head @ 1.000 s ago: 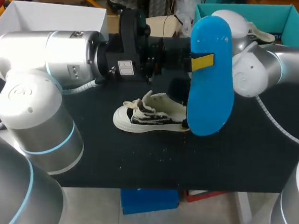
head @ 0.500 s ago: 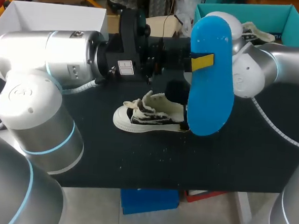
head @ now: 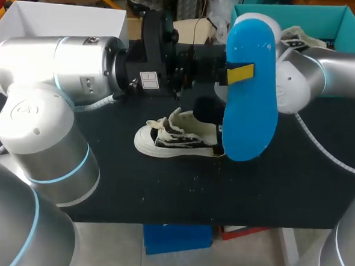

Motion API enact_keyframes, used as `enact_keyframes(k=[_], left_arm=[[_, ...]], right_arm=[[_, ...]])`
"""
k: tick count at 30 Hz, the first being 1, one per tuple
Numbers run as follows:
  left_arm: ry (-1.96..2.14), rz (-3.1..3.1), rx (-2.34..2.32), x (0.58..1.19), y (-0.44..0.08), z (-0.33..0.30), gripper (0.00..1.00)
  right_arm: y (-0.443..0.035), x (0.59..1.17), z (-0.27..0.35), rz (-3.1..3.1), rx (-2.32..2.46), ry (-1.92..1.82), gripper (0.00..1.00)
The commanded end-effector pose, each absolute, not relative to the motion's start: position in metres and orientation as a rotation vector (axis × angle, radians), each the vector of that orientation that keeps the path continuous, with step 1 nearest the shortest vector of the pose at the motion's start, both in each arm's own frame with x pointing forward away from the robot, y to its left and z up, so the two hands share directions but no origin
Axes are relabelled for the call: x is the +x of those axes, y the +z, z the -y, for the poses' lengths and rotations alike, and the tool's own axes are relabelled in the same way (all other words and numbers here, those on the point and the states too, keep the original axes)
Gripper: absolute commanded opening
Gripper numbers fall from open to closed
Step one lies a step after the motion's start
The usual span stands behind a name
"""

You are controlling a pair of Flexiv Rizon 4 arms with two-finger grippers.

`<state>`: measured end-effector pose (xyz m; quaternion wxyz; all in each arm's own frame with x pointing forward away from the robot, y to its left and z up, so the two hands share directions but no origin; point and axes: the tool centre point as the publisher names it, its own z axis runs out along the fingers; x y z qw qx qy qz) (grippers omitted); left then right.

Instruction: Take the shoe out of the shoebox, open the shoe tongue, remove and reinsert the insole, then place the shoe into the shoebox

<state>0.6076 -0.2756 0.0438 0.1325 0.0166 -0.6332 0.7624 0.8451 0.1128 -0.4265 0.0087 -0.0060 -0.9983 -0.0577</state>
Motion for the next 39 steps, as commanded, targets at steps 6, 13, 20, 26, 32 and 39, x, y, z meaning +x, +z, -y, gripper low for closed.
enact_keyframes(k=[6,13,20,26,32,39], left_arm=[[2.213,1.839,0.051,0.6062,0.0429,0.2761,0.0],[2.213,1.839,0.051,0.6062,0.0429,0.2761,0.0],[2.213,1.839,0.051,0.6062,0.0429,0.2761,0.0],[2.213,1.839,0.051,0.6062,0.0429,0.2761,0.0],[2.213,1.839,0.051,0.6062,0.0429,0.2761,0.0],[2.213,1.839,0.051,0.6062,0.0429,0.2761,0.0]], right_arm=[[-0.4275,0.8461,-0.1194,3.115,0.003,-0.134,1.0],[-0.425,0.8445,-0.1204,3.103,0.134,-0.291,1.0],[-0.4235,0.844,-0.125,3.083,0.235,-0.498,1.0],[-0.4233,0.8447,-0.1231,3.072,0.232,-0.579,1.0],[-0.4254,0.8436,-0.1208,3.055,0.182,-0.704,1.0],[-0.429,0.842,-0.1195,3.006,0.141,-0.946,1.0]])
